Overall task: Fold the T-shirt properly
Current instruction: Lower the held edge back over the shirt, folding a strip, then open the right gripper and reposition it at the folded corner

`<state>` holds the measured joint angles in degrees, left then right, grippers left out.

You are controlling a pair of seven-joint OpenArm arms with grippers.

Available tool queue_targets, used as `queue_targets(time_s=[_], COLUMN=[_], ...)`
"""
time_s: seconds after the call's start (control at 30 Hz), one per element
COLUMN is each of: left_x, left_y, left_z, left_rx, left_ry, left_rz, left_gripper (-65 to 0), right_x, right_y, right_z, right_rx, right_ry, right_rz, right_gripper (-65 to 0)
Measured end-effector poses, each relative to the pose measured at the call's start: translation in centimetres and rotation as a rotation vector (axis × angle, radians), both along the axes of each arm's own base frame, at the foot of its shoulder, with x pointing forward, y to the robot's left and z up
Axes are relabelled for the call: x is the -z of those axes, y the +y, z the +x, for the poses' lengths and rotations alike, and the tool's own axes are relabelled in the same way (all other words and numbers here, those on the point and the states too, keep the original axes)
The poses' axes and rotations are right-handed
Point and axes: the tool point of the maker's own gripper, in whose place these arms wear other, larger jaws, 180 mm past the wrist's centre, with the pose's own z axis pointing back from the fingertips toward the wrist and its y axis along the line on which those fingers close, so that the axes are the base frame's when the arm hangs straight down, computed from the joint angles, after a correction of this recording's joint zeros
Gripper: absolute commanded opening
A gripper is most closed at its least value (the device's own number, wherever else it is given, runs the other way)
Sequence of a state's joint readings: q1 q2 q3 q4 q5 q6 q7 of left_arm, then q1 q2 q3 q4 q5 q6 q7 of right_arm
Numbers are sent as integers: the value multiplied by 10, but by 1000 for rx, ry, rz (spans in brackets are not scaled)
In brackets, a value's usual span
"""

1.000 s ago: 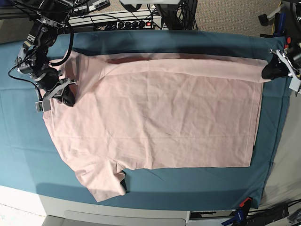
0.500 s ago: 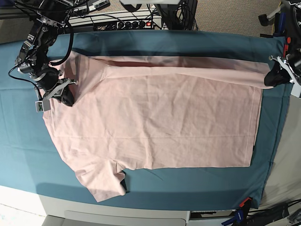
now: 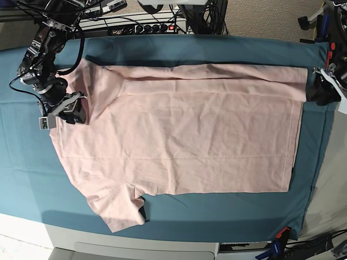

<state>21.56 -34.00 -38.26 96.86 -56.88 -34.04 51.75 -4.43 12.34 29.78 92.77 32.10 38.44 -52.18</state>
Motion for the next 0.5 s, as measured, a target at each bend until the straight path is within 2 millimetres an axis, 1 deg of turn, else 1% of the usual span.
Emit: queue_targets(time_s=[0.07,0.33,0.37,0.43,0.5], left_x=[1,0,0,0,0], left_y=[3,3,3,3,3], left_z=[1,2,2,1,1], left_rx=[-18,-17,-17,-17,-17], left_ry=[0,-4,-4,-3,-3], left_rz=[10,9,9,9,9], left_gripper=[-358,-358,-358,-358,-358], right_x=[0,1,-1,-10,-26], right_y=[-3,-3,-4,-11,-24], right_z=[0,0,-1,-7,-14], right_rx=[17,17,19,39,80], right_ry=[2,4,7,13,-8], right_rz=[-7,-3,4,9,42], right_gripper=[-416,-416,-416,-416,-416])
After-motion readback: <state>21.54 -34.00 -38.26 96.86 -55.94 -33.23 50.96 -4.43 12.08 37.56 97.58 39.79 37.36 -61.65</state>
